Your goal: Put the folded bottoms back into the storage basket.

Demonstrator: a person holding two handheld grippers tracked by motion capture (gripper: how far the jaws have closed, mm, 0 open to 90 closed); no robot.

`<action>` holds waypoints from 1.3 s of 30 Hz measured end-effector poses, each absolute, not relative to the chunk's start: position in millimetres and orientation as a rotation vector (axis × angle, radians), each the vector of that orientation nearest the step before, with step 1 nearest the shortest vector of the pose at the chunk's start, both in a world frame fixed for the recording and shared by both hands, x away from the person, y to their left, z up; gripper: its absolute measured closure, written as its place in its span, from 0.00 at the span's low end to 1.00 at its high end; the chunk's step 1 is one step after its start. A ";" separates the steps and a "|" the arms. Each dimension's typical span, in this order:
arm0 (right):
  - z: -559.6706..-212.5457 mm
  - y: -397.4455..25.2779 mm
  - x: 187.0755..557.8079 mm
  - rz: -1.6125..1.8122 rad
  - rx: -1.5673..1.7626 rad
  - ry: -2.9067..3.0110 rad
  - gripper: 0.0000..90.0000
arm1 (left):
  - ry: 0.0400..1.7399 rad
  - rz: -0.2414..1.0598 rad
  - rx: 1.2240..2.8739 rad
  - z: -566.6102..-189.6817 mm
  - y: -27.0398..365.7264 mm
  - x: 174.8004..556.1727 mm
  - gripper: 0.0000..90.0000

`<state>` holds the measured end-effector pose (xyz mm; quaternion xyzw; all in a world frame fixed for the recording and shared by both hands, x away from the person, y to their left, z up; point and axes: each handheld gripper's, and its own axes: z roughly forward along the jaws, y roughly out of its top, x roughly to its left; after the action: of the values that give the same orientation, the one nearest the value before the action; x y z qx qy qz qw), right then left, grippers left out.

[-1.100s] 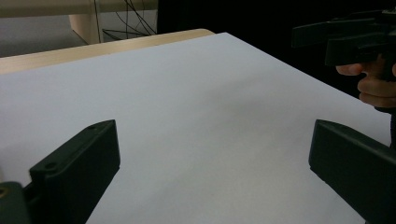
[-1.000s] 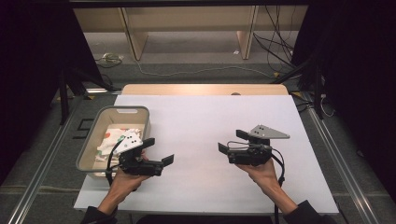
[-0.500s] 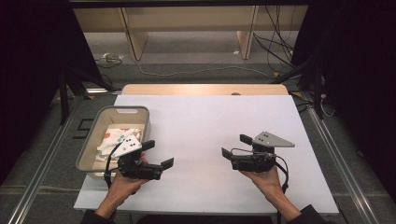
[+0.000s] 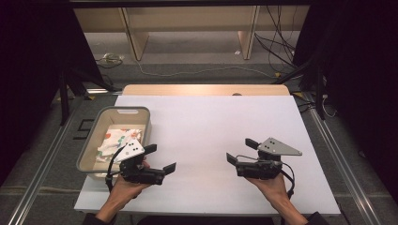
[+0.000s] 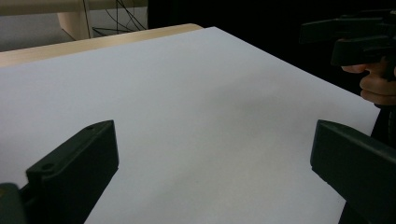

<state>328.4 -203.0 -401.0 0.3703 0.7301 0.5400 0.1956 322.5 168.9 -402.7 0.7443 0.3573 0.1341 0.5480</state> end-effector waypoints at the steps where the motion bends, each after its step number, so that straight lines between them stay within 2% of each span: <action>1: -401.6 -203.5 327.2 1.507 1.039 2.047 0.15 | 0.841 0.321 1.762 -402.3 168.6 321.4 0.01; 22: -407.0 -202.3 298.0 1.467 1.016 2.069 0.15 | 0.803 0.332 1.755 -401.9 163.9 303.8 0.00; 39: -401.7 -210.6 297.8 1.499 1.027 2.003 0.15 | 0.803 0.327 1.754 -404.3 165.5 305.5 0.00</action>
<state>297.8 -210.6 -401.7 0.3707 0.7229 0.5412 0.2168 305.5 165.5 -404.3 0.7435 0.3407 0.1387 0.5585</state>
